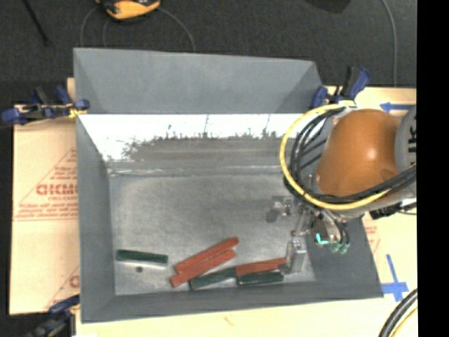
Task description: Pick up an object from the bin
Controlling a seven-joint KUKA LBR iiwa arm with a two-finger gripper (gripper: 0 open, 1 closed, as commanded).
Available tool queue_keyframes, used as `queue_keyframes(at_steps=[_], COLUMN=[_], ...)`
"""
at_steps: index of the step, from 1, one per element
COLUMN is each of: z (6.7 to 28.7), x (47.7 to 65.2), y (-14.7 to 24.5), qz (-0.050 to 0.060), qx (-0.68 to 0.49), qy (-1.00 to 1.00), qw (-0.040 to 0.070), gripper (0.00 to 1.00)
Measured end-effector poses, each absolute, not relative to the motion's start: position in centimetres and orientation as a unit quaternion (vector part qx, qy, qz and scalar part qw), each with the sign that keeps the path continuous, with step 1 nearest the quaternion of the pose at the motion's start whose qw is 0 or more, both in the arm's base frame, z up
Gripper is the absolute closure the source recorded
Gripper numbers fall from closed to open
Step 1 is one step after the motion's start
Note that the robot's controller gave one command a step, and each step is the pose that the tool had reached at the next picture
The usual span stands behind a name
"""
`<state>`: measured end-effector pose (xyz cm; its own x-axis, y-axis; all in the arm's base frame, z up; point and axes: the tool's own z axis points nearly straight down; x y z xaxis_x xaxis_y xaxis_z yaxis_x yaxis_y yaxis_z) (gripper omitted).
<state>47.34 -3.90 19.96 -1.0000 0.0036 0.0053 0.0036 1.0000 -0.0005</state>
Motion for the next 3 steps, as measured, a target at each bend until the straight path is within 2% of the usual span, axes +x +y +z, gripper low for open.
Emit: queue_keyframes(at_steps=[1,2,3], z=[20.3,16.6,11.0], x=[47.5,48.5,47.6], y=[-3.9,-1.9,3.8], qz=[0.001,0.001,0.001], qx=[-0.001,0.046,0.104], qy=[-1.000,-0.999,-0.995], qw=[-0.002,-0.004,-0.003], gripper=[0.00,0.00,0.00])
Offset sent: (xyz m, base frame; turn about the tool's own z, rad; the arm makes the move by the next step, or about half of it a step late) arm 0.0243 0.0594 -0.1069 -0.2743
